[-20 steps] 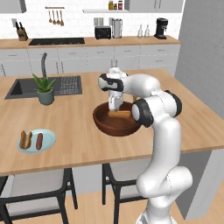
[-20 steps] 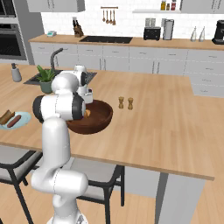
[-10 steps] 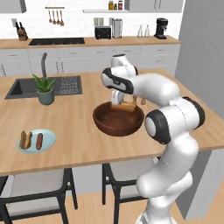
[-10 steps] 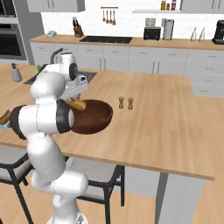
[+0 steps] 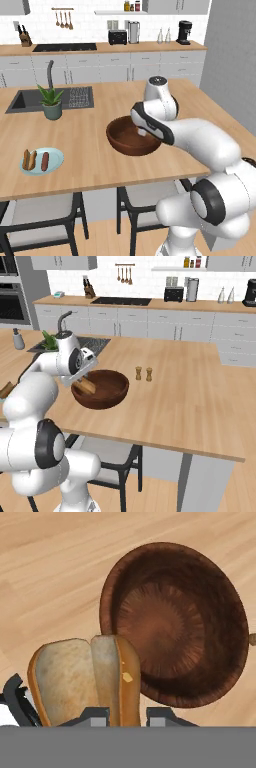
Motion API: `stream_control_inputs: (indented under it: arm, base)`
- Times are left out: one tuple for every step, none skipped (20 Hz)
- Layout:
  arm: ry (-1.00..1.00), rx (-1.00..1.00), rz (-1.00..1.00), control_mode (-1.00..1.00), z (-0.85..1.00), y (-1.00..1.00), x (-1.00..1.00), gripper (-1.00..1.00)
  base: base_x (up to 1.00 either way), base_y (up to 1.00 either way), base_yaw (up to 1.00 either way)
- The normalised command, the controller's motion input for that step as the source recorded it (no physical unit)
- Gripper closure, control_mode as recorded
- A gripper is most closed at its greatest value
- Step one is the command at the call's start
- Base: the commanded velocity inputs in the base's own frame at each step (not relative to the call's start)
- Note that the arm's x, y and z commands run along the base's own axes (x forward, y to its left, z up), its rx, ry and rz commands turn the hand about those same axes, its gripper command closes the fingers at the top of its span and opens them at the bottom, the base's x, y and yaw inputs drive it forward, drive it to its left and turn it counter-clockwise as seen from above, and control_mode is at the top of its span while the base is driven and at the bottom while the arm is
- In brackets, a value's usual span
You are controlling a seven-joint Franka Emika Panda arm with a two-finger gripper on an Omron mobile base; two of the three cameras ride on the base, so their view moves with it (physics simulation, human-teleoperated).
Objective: Place one bun and one sausage from the bowl on each plate.
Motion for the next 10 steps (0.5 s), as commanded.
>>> stream_control_inputs:
  arm:
    - [0.15, -0.07, 0.00, -1.00, 0.49, 0.00, 0.00, 1.00]
    - [0.15, -0.07, 0.00, -1.00, 0.44, 0.00, 0.00, 1.00]
    - [0.04, -0.05, 0.00, -1.00, 0.26, 0.00, 0.00, 1.00]
    - [0.00, 0.00, 0.00, -1.00, 0.00, 0.00, 0.00, 1.00]
    - [0.00, 0.00, 0.00, -1.00, 0.00, 0.00, 0.00, 1.00]
    - [0.00, 0.00, 0.00, -1.00, 0.00, 0.00, 0.00, 1.00]
    - [0.00, 0.00, 0.00, -1.00, 0.00, 0.00, 0.00, 1.00]
    - [0.00, 0.00, 0.00, -1.00, 0.00, 0.00, 0.00, 1.00]
    - [0.00, 0.00, 0.00, -1.00, 0.00, 0.00, 0.00, 1.00]
    - [0.01, 0.00, 0.00, -1.00, 0.00, 0.00, 0.00, 1.00]
  base:
    - [0.00, 0.00, 0.00]
    - [0.00, 0.00, 0.00]
    - [0.00, 0.00, 0.00]
    - [0.00, 0.00, 0.00]
    - [0.00, 0.00, 0.00]
    - [0.00, 0.00, 0.00]
    - [0.00, 0.00, 0.00]
    - [0.00, 0.00, 0.00]
    - [0.00, 0.00, 0.00]
    - [0.00, 0.00, 0.00]
